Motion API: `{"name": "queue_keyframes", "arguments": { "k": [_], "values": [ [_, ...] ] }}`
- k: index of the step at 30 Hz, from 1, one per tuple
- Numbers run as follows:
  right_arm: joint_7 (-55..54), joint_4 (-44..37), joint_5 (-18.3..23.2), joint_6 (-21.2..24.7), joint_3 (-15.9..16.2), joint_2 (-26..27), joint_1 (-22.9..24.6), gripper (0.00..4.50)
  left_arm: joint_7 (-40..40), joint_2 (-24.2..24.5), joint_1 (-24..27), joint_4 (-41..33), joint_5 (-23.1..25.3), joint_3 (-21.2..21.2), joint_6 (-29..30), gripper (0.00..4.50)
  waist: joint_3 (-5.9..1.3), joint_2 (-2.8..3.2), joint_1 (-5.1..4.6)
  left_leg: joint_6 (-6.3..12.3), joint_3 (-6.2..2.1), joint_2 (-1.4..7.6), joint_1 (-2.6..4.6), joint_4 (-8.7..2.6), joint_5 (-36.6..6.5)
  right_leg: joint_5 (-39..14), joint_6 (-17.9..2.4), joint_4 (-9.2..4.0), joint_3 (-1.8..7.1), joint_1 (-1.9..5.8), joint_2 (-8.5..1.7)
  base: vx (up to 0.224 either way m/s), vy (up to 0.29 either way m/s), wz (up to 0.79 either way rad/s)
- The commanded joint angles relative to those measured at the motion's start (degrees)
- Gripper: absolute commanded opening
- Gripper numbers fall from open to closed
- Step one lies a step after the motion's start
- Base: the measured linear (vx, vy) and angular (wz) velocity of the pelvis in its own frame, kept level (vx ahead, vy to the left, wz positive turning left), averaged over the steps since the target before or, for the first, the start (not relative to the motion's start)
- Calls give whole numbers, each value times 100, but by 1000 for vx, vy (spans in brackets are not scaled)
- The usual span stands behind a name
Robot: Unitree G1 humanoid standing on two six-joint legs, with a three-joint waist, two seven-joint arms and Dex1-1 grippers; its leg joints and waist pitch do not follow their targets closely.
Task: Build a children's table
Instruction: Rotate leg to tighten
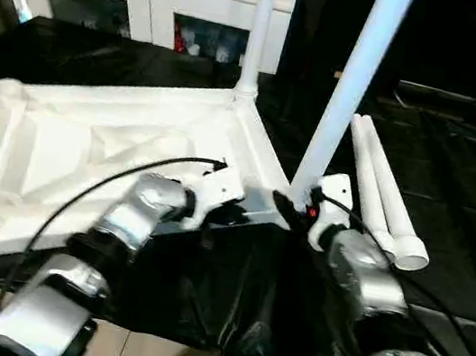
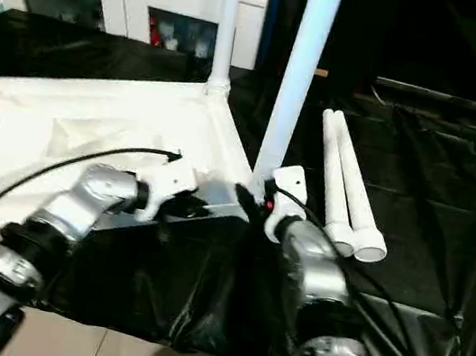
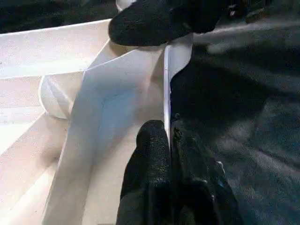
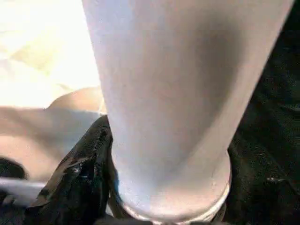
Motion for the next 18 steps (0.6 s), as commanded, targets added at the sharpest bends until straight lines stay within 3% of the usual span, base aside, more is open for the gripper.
{"name": "queue_keyframes", "arguments": {
  "k": [1, 4, 10, 15, 18],
  "values": [
    [209, 25, -145, -94, 517, 441, -74, 272, 160, -528, -34, 29, -40, -272, -89, 0, -278, -24, -41, -279, -244, 362, 204, -492, -2388, -2235, -933, -626, 250, 18, -427, 0, 0, 0],
    [455, -86, -84, -169, 446, 365, -30, 342, -37, -398, 9, -93, -14, -310, -279, 0, -305, -17, -45, -185, -228, 368, 166, -525, -2099, -1515, -1028, -568, 237, 70, -394, 0, 0, 0],
    [1344, -204, -22, -405, 517, -201, 69, 370, -749, 162, 173, -355, -91, -324, -686, 0, -328, -61, -23, 86, -191, 367, 107, -470, -1713, -1328, -1100, -558, 234, 115, -440, 0, 0, 0],
    [2459, -353, 64, -462, 690, -733, 129, 370, -1396, 575, 234, -383, -272, -257, -939, 0, -374, -56, 27, 433, -136, 353, 102, -382, -942, -80, -1444, -418, 196, 176, -386, 0, 0, 0],
    [3010, -442, 99, -487, 786, -968, 147, 370, -1835, 747, 260, -452, -433, -210, -997, 0, -380, -38, 51, 594, -122, 372, 81, -360, -738, 305, -1572, -349, 176, 183, -379, 0, 0, 0]
  ]
}}
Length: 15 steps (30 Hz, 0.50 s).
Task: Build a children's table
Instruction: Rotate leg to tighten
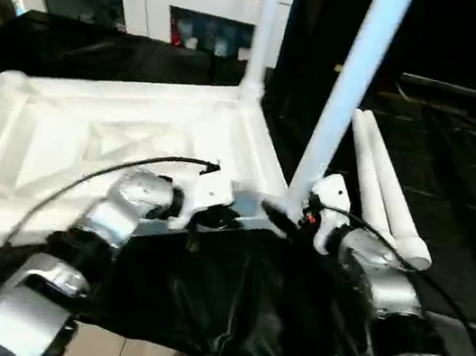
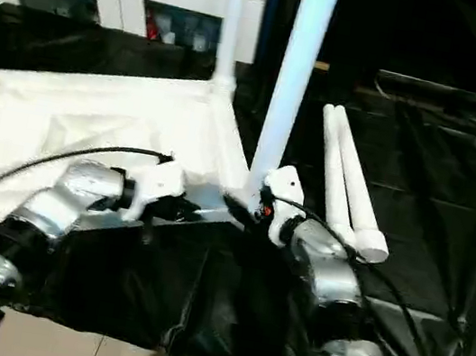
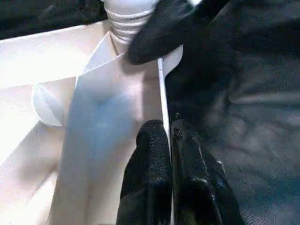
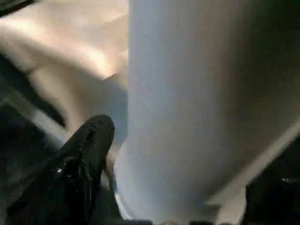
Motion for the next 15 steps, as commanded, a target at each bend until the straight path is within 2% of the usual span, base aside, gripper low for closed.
{"name": "queue_keyframes", "arguments": {
  "k": [1, 4, 7, 9, 15],
  "values": [
    [410, -174, 57, -21, 144, -39, 9, 370, -409, -38, 66, -137, -111, -119, -182, 0, -382, -33, 21, 616, -140, 372, 136, -311, -758, 278, -1627, -294, 201, 197, -364, 0, 0, 0],
    [1030, -289, 185, 99, 208, -212, 22, 370, -680, 103, 29, -77, -165, -96, -256, 0, -373, -34, 17, 610, -133, 383, 151, -311, -905, 126, -1705, -303, 200, 186, -364, 0, 0, 0],
    [1740, -407, 258, 229, 406, -444, 34, 370, -1003, 271, -47, 32, -234, -115, -365, 0, -361, -29, 33, 506, -133, 396, 169, -322, -1114, -137, -1705, -320, 205, 171, -366, 0, 0, 0],
    [2055, -463, 296, 298, 524, -533, 25, 336, -1112, 337, -137, 164, -251, -130, -452, 0, -354, -46, 37, 436, -135, 397, 168, -333, -1200, -234, -1702, -323, 207, 162, -373, 0, 0, 0],
    [2204, -557, 355, 392, 559, -502, 61, 294, -1206, 362, -192, 227, -208, -159, -514, 0, -358, -51, 89, 317, -132, 403, 177, -336, -1208, -358, -1667, -325, 219, 155, -406, 0, 0, 0]
  ]
}}
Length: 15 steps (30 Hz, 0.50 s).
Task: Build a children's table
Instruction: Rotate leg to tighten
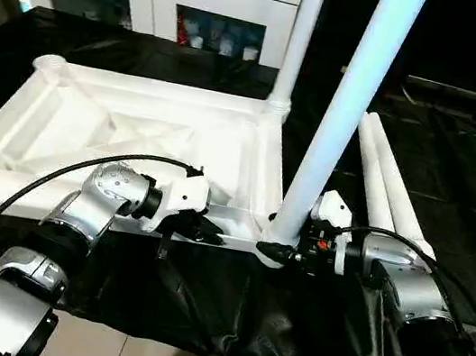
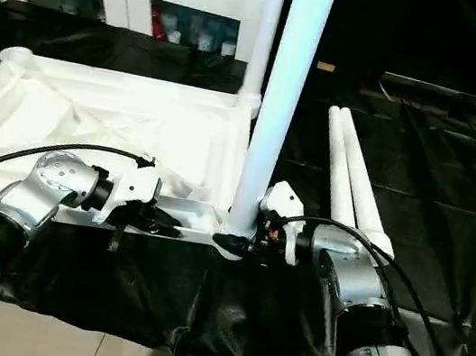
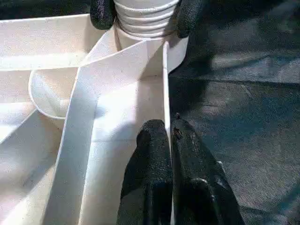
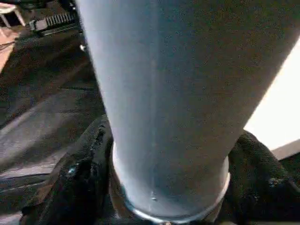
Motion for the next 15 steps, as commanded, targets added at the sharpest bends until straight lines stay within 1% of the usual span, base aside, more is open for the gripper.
{"name": "queue_keyframes", "arguments": {
  "k": [1, 4, 5, 6, 7, 8, 9, 10, 11, 12, 13, 14, 15],
  "values": [
    [135, -200, 93, 74, 134, 84, 32, 289, -45, -59, -89, -48, 35, -125, -85, 0, -372, -38, 3, 300, -140, 400, 212, -394, -1162, -321, -1655, -336, 219, 162, -392, 0, 0, 0],
    [-302, -207, 132, 116, -33, 268, 97, 274, 201, -146, -75, -46, 74, -84, 0, 0, -380, -34, 27, 364, -138, 395, 205, -380, -1011, -142, -1668, -315, 216, 167, -391, 0, 0, 0],
    [-302, -207, 132, 116, -33, 268, 97, 274, 201, -146, -75, -46, 74, -84, 0, 0, -380, -37, 28, 364, -137, 397, 204, -381, -998, -131, -1671, -313, 216, 163, -391, 0, 0, 0],
    [-1155, 17, 14, -21, -230, 510, 64, 272, 864, -298, -118, 60, 304, -96, 155, 0, -365, -36, 1, 291, -144, 399, 208, -402, -1111, -307, -1643, -334, 226, 134, -396, 0, 0, 0],
    [-1497, 117, -57, -64, -288, 587, 37, 271, 1088, -354, -140, 108, 388, -110, 195, 0, -365, -25, -14, 224, -151, 397, 221, -407, -1188, -423, -1626, -344, 233, 119, -403, 0, 0, 0],
    [-1771, 198, -115, -94, -331, 647, 13, 271, 1264, -398, -160, 150, 456, -121, 221, 0, -351, -33, -26, 167, -155, 386, 233, -419, -1305, -610, -1599, -377, 234, 116, -403, 0, 0, 0],
    [-2415, 419, -227, -93, -437, 808, -51, 271, 1684, -617, -191, 218, 467, -50, 425, 0, -346, -38, -44, -2, -170, 384, 235, -434, -1471, -1022, -1488, -416, 243, 125, -428, 0, 0, 0],
    [-2908, 562, -285, -77, -525, 944, -95, 270, 1935, -795, -208, 241, 444, 2, 559, 0, -330, -35, -62, -46, -175, 383, 234, -449, -1537, -1121, -1461, -429, 244, 118, -419, 0, 0, 0],
    [-3578, 720, -313, -17, -663, 1169, -142, 270, 2311, -1061, -223, 243, 463, 25, 760, 0, -323, -35, -99, -159, -183, 379, 246, -468, -1663, -1304, -1416, -440, 243, 101, -410, 0, 0, 0],
    [-3654, 735, -314, -8, -680, 1198, -146, 270, 2358, -1092, -226, 243, 469, 25, 779, 0, -315, -37, -118, -199, -185, 378, 260, -477, -1755, -1418, -1390, -461, 246, 86, -405, 0, 0, 0],
    [-4083, 774, -372, 26, -719, 1371, -151, 270, 2585, -1279, -235, 253, 494, 14, 883, 0, -327, -51, -135, -213, -202, 367, 263, -468, -1877, -1594, -1320, -484, 243, 97, -419, 0, 0, 0],
    [-4087, 774, -373, 26, -719, 1372, -151, 270, 2587, -1281, -235, 253, 495, 14, 884, 0, -313, -43, -142, -197, -195, 367, 264, -477, -1897, -1625, -1251, -512, 254, 78, -412, 0, 0, 0],
    [-4294, 779, -419, 37, -722, 1458, -147, 270, 2680, -1373, -239, 260, 501, 7, 929, 0, -316, -56, -142, -145, -200, 356, 256, -473, -1907, -1657, -1185, -525, 258, 91, -414, 0, 0, 0]
  ]
}}
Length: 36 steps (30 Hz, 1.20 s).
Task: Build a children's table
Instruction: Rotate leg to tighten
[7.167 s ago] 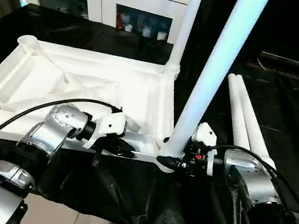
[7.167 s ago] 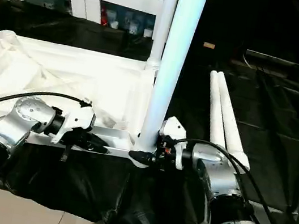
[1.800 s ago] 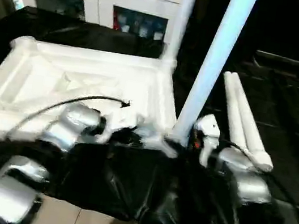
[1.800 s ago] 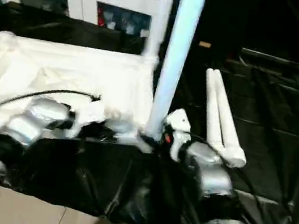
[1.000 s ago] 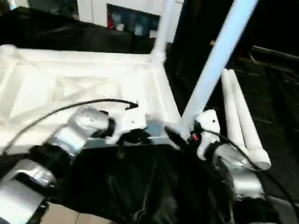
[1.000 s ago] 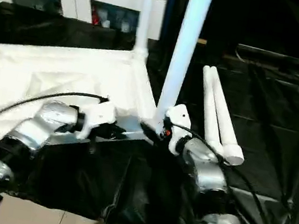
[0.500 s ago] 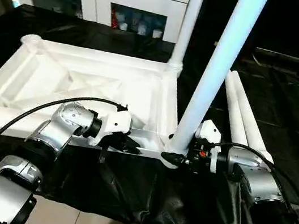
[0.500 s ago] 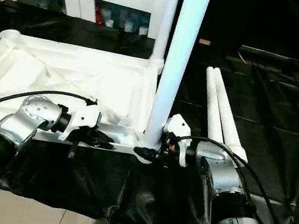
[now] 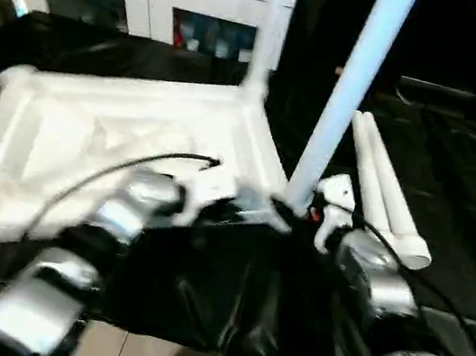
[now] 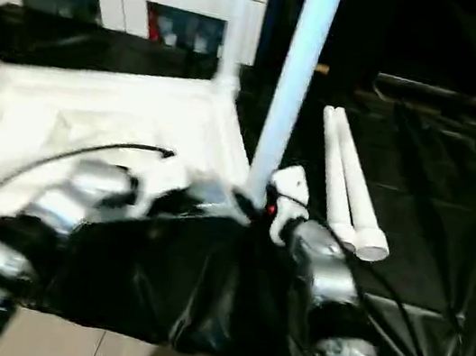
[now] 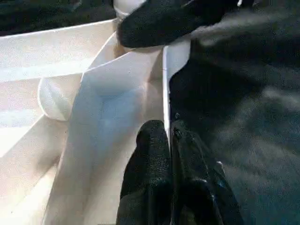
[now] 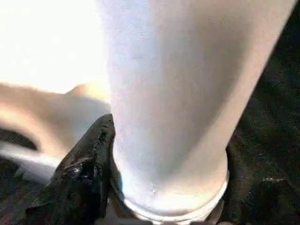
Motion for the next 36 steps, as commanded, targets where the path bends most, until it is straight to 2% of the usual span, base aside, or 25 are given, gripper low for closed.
{"name": "queue_keyframes", "arguments": {
  "k": [1, 4, 5, 6, 8, 9, 11, 12, 17, 18, 19, 20, 21, 25, 26, 27, 31, 36],
  "values": [
    [-605, 87, -171, 120, 176, 517, 35, 270, 575, -565, -10, 22, 41, -137, 75, 0, -311, -40, -31, -136, -211, 377, 204, -471, -1879, -1646, -1155, -520, 248, 65, -403, 0, 0, 0],
    [-598, -9, -275, -16, 293, 647, 72, 270, 552, -686, 16, -36, 58, -212, 29, 0, -318, -42, -27, -86, -212, 371, 192, -477, -1800, -1520, -1092, -525, 242, 76, -389, 0, 0, 0],
    [-571, -31, -307, -72, 315, 646, 73, 270, 495, -681, 22, -51, 65, -240, -11, 0, -321, -6, -20, -87, -217, 372, 195, -478, -1813, -1502, -1087, -522, 243, 74, -392, 0, 0, 0],
    [-524, -44, -292, -90, 309, 640, 74, 325, 459, -669, 28, -61, 70, -253, -25, 0, -324, -23, -30, -75, -211, 372, 190, -479, -1814, -1410, -1088, -521, 242, 76, -381, 0, 0, 0],
    [-278, -61, -156, -117, 248, 588, 59, 339, 329, -594, 58, -108, 78, -277, -114, 0, -324, -26, -26, -53, -208, 370, 195, -479, -1813, -1354, -1103, -518, 243, 74, -379, 0, 0, 0],
    [99, -94, -24, -135, 215, 457, 43, 347, 118, -480, 101, -178, 36, -262, -171, 0, -331, -23, -28, -9, -213, 370, 176, -476, -1803, -1288, -1124, -510, 239, 103, -385, 0, 0, 0],
    [256, -117, -30, -179, 247, 324, 34, 367, -39, -376, 132, -228, -7, -265, -265, 0, -342, -26, -24, 58, -207, 372, 165, -460, -1675, -1075, -1168, -489, 240, 112, -384, 0, 0, 0],
    [568, -128, -10, -240, 283, 110, 15, 375, -265, -210, 172, -287, -58, -265, -352, 0, -352, -36, -27, 130, -204, 362, 141, -445, -1555, -901, -1219, -466, 231, 142, -383, 0, 0, 0],
    [1406, -214, 79, -265, 384, -311, 3, 375, -818, 130, 235, -347, -180, -221, -517, 0, -374, -35, -2, 431, -166, 362, 139, -385, -1006, -191, -1460, -392, 218, 164, -373, 0, 0, 0],
    [1479, -227, 87, -263, 394, -338, 6, 375, -857, 151, 237, -349, -193, -212, -529, 0, -371, -30, 4, 472, -164, 365, 132, -383, -977, -162, -1499, -377, 207, 171, -366, 0, 0, 0],
    [2067, -366, 150, -254, 510, -543, 51, 375, -1131, 287, 235, -342, -299, -143, -589, 0, -373, -33, 14, 480, -160, 366, 137, -379, -977, -159, -1513, -379, 202, 178, -360, 0, 0, 0],
    [2067, -366, 150, -254, 510, -543, 51, 375, -1131, 287, 235, -342, -299, -143, -589, 0, -369, -48, 26, 497, -154, 368, 137, -375, -990, -172, -1525, -381, 196, 184, -358, 0, 0, 0],
    [2611, -505, 189, -281, 643, -719, 106, 375, -1377, 393, 224, -327, -400, -72, -606, 0, -370, -43, 43, 523, -152, 386, 134, -375, -1004, -170, -1541, -362, 186, 181, -346, 0, 0, 0],
    [3726, -747, 335, 38, 862, -1035, 166, 375, -1898, 632, 129, -186, -568, 47, -624, 0, -357, -30, 42, 479, -155, 399, 148, -389, -1212, -420, -1595, -372, 186, 167, -350, 0, 0, 0],
    [3726, -747, 335, 38, 862, -1035, 166, 375, -1898, 632, 129, -186, -568, 47, -624, 0, -355, -46, 54, 463, -156, 407, 151, -390, -1246, -477, -1600, -378, 186, 160, -357, 0, 0, 0],
    [3934, -772, 338, 88, 936, -1096, 164, 375, -2031, 713, 77, -118, -558, 37, -664, 0, -351, -35, 52, 390, -158, 410, 155, -404, -1294, -542, -1603, -374, 190, 146, -354, 0, 0, 0],
    [4147, -717, 354, 102, 1029, -1145, 115, 338, -2238, 843, -17, -42, -538, -26, -729, 0, -354, -42, 63, 322, -152, 408, 161, -402, -1296, -562, -1618, -373, 201, 139, -377, 0, 0, 0],
    [4150, -744, 375, 122, 1047, -1100, 153, 302, -2347, 910, -41, -35, -554, -62, -749, 0, -362, -39, 85, 354, -148, 405, 155, -390, -1143, -364, -1660, -349, 197, 144, -381, 0, 0, 0]
  ]
}}
